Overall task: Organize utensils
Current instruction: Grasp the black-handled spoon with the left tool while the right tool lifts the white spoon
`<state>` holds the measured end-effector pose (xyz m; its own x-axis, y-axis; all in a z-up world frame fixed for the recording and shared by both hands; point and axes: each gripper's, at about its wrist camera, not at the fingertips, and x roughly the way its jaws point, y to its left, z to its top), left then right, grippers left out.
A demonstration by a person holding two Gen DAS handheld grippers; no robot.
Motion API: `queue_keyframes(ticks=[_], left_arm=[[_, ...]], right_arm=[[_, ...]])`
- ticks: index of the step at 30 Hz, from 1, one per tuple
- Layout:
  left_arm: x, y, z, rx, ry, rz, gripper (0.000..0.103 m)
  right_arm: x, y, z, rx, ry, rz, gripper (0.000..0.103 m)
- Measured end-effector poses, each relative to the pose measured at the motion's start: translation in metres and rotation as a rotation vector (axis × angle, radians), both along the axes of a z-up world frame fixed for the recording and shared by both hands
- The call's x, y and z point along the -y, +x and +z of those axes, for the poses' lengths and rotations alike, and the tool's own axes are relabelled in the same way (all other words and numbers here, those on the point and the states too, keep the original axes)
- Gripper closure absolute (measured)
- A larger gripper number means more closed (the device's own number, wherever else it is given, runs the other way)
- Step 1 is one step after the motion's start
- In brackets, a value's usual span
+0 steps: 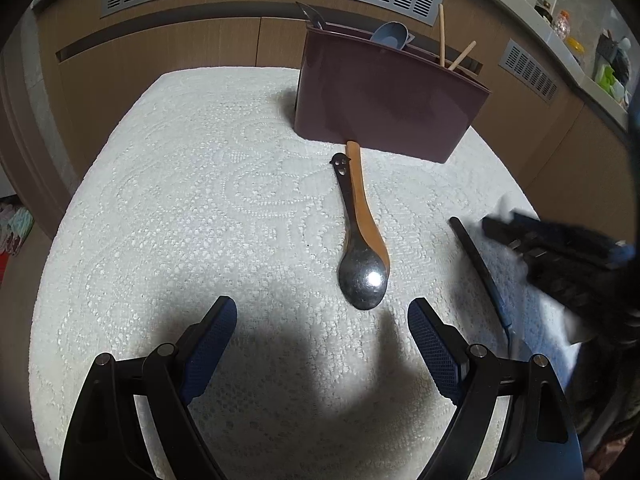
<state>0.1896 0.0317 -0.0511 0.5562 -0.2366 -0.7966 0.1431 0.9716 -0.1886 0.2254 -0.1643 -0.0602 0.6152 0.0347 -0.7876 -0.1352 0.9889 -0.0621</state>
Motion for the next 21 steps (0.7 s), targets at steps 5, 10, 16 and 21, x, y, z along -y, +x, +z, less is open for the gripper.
queue_keyframes(ticks=[5, 10, 16, 21], left_arm=[[0.013, -0.003, 0.001, -0.009, 0.020, -0.021, 0.016], [0.040, -0.007, 0.008, -0.019, 0.032, -0.090, 0.016], [0.064, -0.018, 0.019, -0.006, 0.055, -0.150, 0.016], [0.078, -0.038, 0.021, -0.018, 0.005, -0.232, 0.026]], right_arm=[[0.041, -0.029, 0.054, 0.142, 0.117, -0.005, 0.071], [0.083, -0.045, 0.085, 0.238, 0.169, -0.055, 0.070], [0.112, -0.054, 0.074, 0.229, 0.188, -0.094, 0.070], [0.125, -0.059, 0.054, 0.205, 0.214, -0.111, 0.070]])
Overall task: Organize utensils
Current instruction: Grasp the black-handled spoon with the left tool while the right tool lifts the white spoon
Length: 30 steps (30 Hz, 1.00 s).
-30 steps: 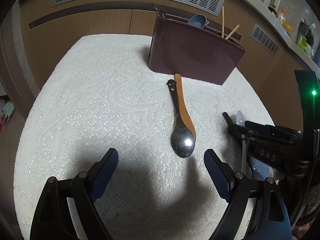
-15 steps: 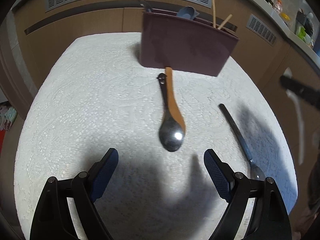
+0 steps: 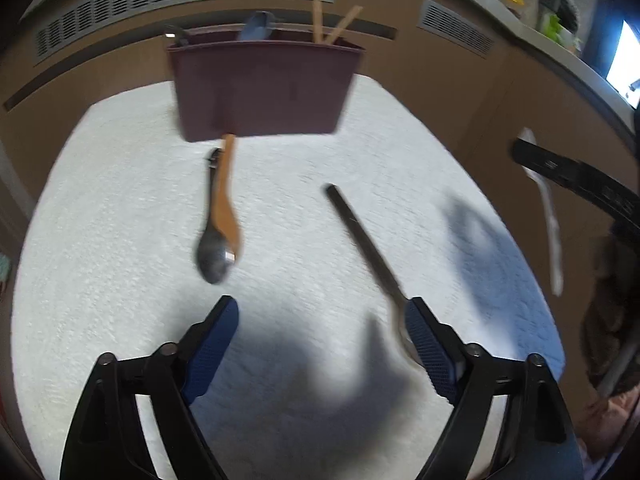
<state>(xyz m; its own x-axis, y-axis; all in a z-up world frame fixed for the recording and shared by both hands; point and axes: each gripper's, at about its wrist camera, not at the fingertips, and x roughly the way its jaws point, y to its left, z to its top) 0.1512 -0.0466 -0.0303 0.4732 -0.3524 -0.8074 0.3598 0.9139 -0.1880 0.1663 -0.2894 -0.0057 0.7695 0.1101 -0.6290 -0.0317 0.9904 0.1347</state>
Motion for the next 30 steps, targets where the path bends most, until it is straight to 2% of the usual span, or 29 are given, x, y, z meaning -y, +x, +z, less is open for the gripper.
queue_keyframes(ticks=[1, 5, 9, 12, 15, 18, 21, 22, 27, 30], left_arm=[[0.007, -0.006, 0.000, -0.010, 0.002, -0.025, 0.034], [0.045, -0.028, -0.004, -0.004, 0.130, -0.123, 0.034], [0.070, -0.024, -0.009, -0.016, 0.224, -0.146, 0.034], [0.075, -0.011, -0.022, -0.103, 0.236, -0.131, 0.034], [0.080, -0.009, -0.021, -0.092, 0.256, -0.137, 0.034], [0.081, -0.007, -0.022, -0.085, 0.249, -0.134, 0.034], [0.073, -0.006, -0.019, -0.071, 0.221, -0.131, 0.054], [0.066, -0.005, -0.018, -0.068, 0.206, -0.125, 0.066], [0.022, -0.005, -0.013, -0.063, 0.119, -0.048, 0.067], [-0.002, -0.008, -0.002, 0.003, 0.082, -0.003, 0.067]], right_arm=[[0.002, -0.001, -0.002, -0.001, 0.006, -0.004, 0.070], [0.007, -0.010, -0.002, 0.029, -0.019, -0.037, 0.070], [0.016, -0.021, 0.003, 0.052, -0.007, -0.062, 0.070], [0.025, -0.028, 0.005, 0.054, 0.007, -0.087, 0.070], [0.029, -0.035, 0.004, 0.051, 0.004, -0.090, 0.070], [0.028, -0.037, 0.000, 0.042, 0.003, -0.082, 0.070], [0.025, -0.037, -0.003, 0.032, -0.001, -0.067, 0.070], [0.023, -0.036, -0.004, 0.029, -0.006, -0.061, 0.070], [0.006, -0.039, -0.006, 0.027, -0.052, -0.014, 0.070], [-0.008, -0.038, -0.009, 0.022, -0.078, 0.022, 0.070]])
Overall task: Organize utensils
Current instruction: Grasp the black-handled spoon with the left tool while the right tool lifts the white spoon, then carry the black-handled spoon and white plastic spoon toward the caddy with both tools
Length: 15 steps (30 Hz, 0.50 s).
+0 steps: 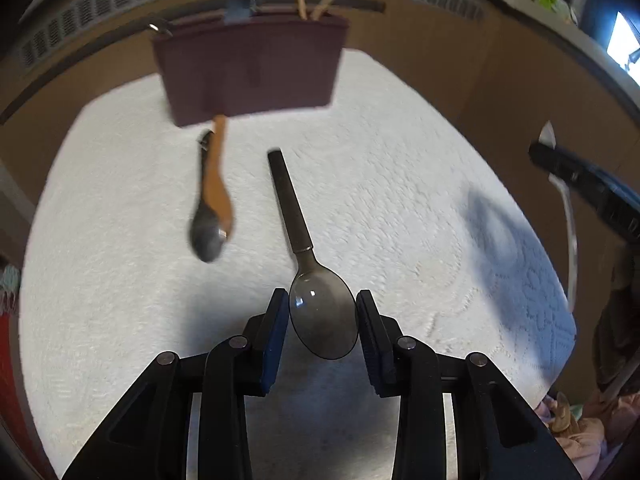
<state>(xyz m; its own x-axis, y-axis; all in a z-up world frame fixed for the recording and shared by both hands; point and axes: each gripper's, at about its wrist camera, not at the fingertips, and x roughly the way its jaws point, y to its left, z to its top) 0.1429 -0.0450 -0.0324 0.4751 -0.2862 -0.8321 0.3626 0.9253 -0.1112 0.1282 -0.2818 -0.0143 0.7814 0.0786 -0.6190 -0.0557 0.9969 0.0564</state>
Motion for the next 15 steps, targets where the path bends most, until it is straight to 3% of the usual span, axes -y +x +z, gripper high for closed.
queue_keyframes(ticks=[8, 15], left_arm=[[-0.017, -0.002, 0.052, 0.254, 0.005, 0.036, 0.068], [-0.025, 0.019, 0.076, 0.343, -0.029, 0.062, 0.069]], right_arm=[[-0.022, 0.002, 0.006, 0.017, -0.017, 0.054, 0.070], [-0.035, 0.002, 0.029, 0.100, -0.044, 0.082, 0.070]])
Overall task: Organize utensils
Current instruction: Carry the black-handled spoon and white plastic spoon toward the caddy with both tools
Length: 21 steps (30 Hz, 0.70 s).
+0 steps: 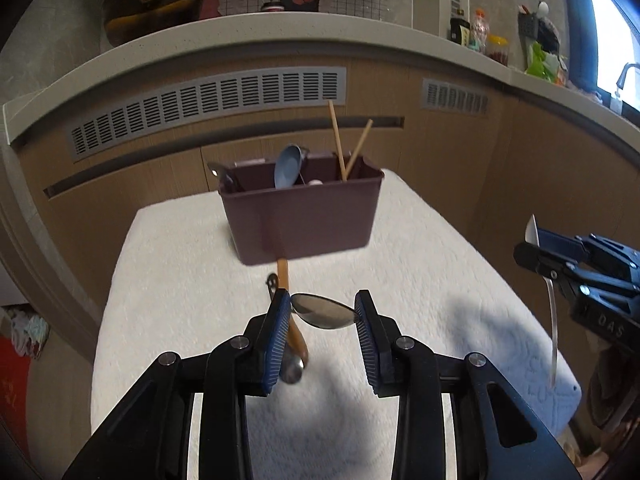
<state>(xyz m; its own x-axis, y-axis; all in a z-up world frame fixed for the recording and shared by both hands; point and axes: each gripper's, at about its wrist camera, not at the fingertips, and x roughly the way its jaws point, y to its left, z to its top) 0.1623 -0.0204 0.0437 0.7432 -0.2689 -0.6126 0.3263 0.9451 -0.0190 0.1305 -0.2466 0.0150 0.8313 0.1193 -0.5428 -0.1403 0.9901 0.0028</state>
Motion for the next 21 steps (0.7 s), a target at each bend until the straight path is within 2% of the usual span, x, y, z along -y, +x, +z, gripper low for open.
queue_keyframes(ticks=[4, 8, 10, 12, 17, 19, 21], left_arm=[[-0.004, 0.012, 0.012, 0.034, -0.013, 0.005, 0.069], [-0.009, 0.018, 0.045, 0.096, -0.026, -0.006, 0.069], [-0.011, 0.026, 0.071, 0.145, -0.041, -0.018, 0.071], [-0.013, 0.034, 0.094, 0.190, -0.054, -0.026, 0.087], [-0.021, 0.066, 0.143, 0.277, -0.106, -0.042, 0.088], [-0.024, 0.078, 0.150, 0.296, -0.118, -0.033, 0.088], [-0.031, 0.089, 0.148, 0.274, -0.135, -0.037, 0.088]], right_arm=[[-0.007, 0.006, 0.008, 0.016, -0.009, 0.023, 0.070], [-0.011, 0.018, 0.028, 0.054, 0.005, 0.039, 0.070], [-0.013, 0.028, 0.046, 0.102, -0.003, 0.043, 0.070], [-0.018, 0.039, 0.072, 0.171, -0.022, 0.048, 0.070], [-0.040, 0.072, 0.124, 0.385, -0.122, 0.038, 0.070], [-0.048, 0.090, 0.132, 0.405, -0.134, 0.038, 0.070], [-0.054, 0.109, 0.132, 0.402, -0.136, 0.034, 0.070]])
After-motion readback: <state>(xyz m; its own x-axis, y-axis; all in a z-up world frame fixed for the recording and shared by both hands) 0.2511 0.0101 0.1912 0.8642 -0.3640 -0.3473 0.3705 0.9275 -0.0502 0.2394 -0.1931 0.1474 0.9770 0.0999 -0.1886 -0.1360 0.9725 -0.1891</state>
